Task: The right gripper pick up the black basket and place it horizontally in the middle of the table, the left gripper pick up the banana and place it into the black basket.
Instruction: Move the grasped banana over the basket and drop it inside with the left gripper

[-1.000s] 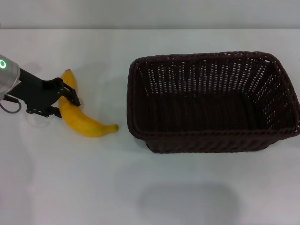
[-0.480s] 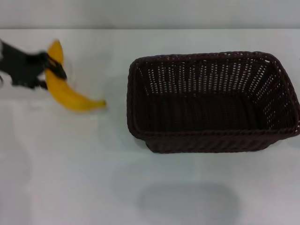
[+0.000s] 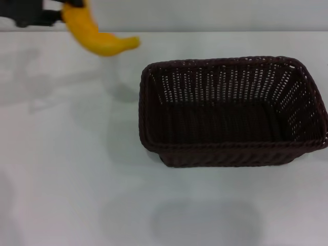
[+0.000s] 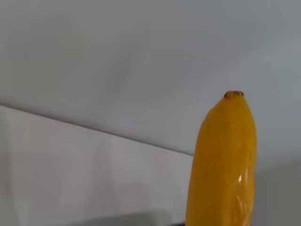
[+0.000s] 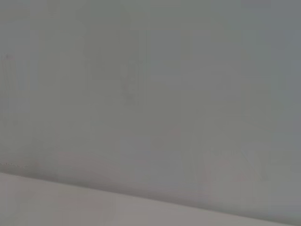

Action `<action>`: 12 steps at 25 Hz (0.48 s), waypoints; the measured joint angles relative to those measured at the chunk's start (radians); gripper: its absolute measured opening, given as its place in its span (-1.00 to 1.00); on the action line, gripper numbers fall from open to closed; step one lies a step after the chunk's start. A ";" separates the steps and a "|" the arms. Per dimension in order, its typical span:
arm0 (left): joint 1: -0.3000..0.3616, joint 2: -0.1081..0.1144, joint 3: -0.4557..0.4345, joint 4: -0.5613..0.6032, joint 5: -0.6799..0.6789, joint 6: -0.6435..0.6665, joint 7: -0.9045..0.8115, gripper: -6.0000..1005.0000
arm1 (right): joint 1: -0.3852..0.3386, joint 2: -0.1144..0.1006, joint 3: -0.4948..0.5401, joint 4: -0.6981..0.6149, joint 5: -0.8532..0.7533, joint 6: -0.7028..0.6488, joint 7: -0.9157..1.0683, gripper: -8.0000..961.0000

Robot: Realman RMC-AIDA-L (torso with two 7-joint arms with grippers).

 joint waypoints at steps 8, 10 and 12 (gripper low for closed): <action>-0.136 -0.082 0.178 -0.181 0.005 0.075 0.124 0.04 | 0.010 0.001 -0.009 0.006 0.000 0.039 0.003 0.47; -0.164 -0.105 0.226 -0.181 0.005 0.100 0.135 0.04 | 0.011 0.001 -0.010 0.008 0.000 0.050 0.003 0.47; -0.188 -0.128 0.259 -0.177 0.006 0.112 0.163 0.05 | 0.011 0.001 -0.010 0.009 -0.004 0.061 0.003 0.47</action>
